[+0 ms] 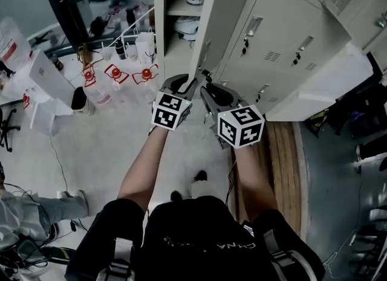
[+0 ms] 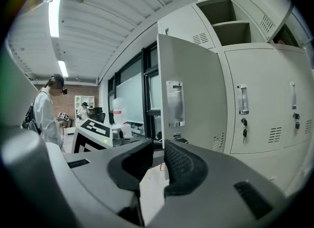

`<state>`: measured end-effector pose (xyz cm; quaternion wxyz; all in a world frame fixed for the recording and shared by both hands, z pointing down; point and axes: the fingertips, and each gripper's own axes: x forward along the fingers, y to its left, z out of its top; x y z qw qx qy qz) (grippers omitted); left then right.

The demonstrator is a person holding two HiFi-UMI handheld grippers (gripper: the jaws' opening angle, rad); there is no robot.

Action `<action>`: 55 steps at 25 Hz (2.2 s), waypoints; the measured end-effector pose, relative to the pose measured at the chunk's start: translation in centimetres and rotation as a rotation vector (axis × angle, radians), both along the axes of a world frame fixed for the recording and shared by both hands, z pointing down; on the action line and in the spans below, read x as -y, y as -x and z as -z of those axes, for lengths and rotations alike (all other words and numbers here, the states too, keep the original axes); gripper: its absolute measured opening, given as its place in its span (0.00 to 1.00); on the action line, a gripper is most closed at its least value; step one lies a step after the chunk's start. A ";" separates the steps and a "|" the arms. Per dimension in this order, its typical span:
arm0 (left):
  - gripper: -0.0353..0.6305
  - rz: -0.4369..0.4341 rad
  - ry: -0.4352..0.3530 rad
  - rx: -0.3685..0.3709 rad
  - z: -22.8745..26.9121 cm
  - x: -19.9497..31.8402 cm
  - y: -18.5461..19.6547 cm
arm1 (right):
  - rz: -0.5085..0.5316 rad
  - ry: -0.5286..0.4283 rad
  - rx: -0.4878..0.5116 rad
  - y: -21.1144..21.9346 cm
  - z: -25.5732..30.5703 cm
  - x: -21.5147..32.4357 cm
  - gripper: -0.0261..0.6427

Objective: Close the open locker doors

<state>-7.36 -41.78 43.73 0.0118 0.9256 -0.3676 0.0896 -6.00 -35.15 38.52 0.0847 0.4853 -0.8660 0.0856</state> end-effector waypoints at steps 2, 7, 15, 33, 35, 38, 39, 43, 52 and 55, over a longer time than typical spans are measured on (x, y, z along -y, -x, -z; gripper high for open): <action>0.19 0.010 -0.001 -0.005 -0.1 0.7 0.7 | 0.005 -0.001 -0.005 0.2 -0.1 0.5 0.17; 0.20 0.027 0.001 -0.003 -0.1 2.9 1.9 | 0.028 -0.009 0.010 0.0 -0.2 3.0 0.17; 0.20 0.060 -0.016 0.033 -0.2 6.7 3.7 | 0.097 0.000 0.059 0.4 -0.6 8.1 0.17; 0.22 0.090 -0.062 0.005 0.0 13.8 5.4 | 0.244 -0.013 0.045 0.6 -0.9 19.3 0.17; 0.22 0.106 -0.071 0.019 0.1 14.2 5.5 | 0.259 -0.017 0.052 0.6 -0.8 20.1 0.17; 0.22 0.126 -0.096 0.068 0.2 14.5 5.6 | 0.272 -0.018 0.058 0.6 -0.9 20.8 0.17; 0.22 0.126 -0.097 0.076 0.2 14.6 5.6 | 0.274 -0.019 0.060 0.7 -0.9 21.1 0.16; 0.22 0.140 -0.109 0.097 0.5 15.1 6.2 | 0.276 -0.022 0.059 1.0 -0.9 21.9 0.16; 0.22 0.083 -0.189 0.067 4.3 16.2 7.6 | 0.184 -0.030 0.051 1.2 -0.6 23.8 0.16; 0.20 0.043 -0.228 0.040 6.5 16.5 7.6 | 0.154 -0.032 0.045 1.4 -0.5 24.3 0.16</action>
